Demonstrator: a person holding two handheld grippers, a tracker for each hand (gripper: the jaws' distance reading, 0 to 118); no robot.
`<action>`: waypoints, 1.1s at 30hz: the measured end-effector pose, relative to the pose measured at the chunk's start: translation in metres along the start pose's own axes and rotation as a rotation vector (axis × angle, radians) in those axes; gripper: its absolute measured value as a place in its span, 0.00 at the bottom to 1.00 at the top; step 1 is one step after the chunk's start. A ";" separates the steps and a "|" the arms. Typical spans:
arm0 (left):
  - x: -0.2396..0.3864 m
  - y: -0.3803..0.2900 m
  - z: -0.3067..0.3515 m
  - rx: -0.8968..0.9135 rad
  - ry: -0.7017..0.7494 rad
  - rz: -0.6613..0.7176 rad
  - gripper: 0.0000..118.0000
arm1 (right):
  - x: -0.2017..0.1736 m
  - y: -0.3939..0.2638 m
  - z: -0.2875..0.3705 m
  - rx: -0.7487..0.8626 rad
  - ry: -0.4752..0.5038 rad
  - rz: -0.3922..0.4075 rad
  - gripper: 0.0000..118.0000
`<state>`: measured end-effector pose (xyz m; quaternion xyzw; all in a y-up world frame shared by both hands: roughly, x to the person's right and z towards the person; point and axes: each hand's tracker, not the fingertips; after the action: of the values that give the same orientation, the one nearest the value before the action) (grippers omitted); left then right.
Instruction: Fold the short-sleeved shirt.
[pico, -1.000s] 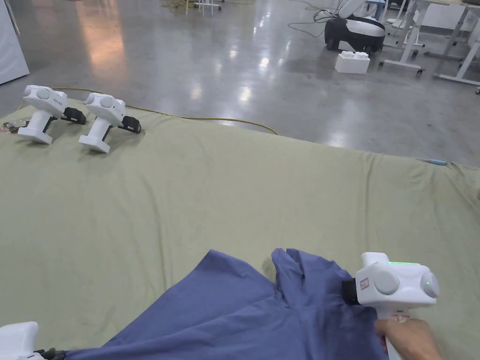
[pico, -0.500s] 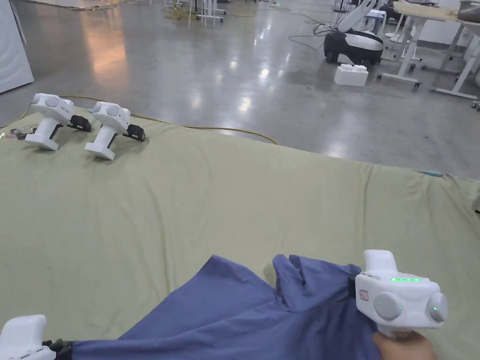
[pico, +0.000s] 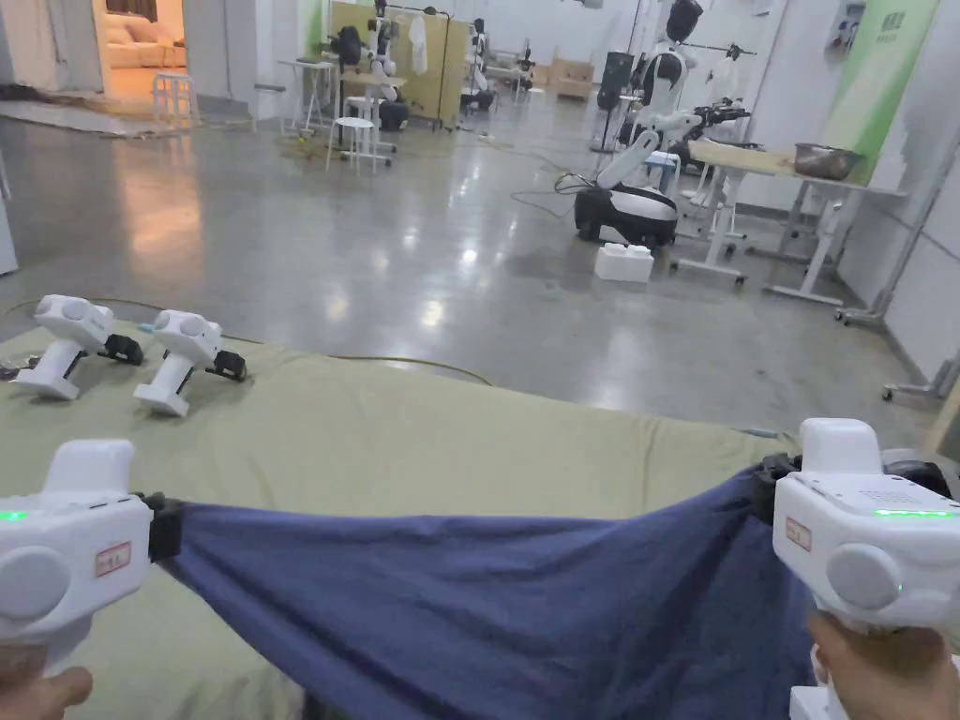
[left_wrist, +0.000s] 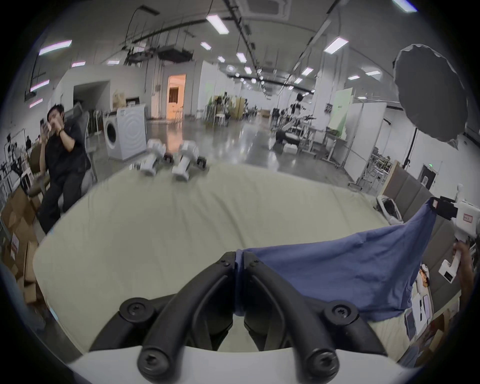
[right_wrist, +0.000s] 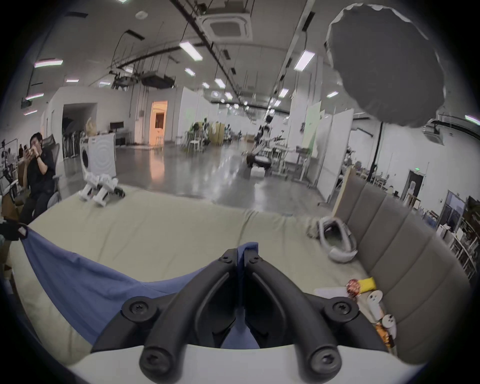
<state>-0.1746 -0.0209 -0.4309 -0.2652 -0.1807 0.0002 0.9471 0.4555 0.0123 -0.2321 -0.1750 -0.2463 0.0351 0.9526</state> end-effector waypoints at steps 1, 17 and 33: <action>0.004 0.013 0.002 0.023 -0.013 0.005 0.06 | 0.008 0.011 0.006 0.029 -0.011 -0.018 0.04; 0.064 0.250 0.026 0.234 0.016 -0.104 0.06 | 0.059 0.173 0.044 0.209 -0.170 0.008 0.04; 0.072 0.326 -0.010 0.305 0.038 -0.084 0.06 | 0.049 0.250 -0.007 0.240 -0.224 0.000 0.04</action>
<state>-0.0723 0.2616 -0.5781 -0.1102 -0.1716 -0.0169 0.9788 0.5068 0.2517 -0.3025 -0.0550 -0.3449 0.0835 0.9333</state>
